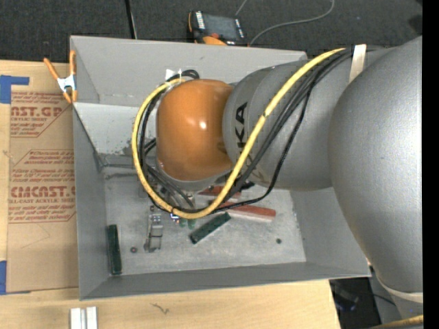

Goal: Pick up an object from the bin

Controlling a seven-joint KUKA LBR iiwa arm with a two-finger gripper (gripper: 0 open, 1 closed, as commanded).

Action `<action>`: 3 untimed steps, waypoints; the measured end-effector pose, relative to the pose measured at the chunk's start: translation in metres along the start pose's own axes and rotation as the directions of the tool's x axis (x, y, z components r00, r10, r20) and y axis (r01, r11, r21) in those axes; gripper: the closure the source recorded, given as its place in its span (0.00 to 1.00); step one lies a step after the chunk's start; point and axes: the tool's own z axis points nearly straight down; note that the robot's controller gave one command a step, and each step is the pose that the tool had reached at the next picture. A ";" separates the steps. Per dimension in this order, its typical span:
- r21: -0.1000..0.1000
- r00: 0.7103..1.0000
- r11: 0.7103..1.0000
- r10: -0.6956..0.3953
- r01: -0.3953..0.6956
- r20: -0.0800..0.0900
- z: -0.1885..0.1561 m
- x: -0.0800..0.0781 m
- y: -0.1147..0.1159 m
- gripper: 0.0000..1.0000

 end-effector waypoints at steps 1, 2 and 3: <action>0.005 0.999 0.999 -0.045 0.045 -0.004 0.111 -0.060 -0.070 0.00; 0.003 0.977 0.977 -0.215 0.215 -0.004 0.120 -0.032 -0.148 0.00; 0.001 0.975 0.975 -0.222 0.222 -0.002 0.108 -0.012 -0.221 0.00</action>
Offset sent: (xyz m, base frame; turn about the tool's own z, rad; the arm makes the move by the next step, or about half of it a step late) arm 0.0600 -0.0652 -0.1056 -0.0498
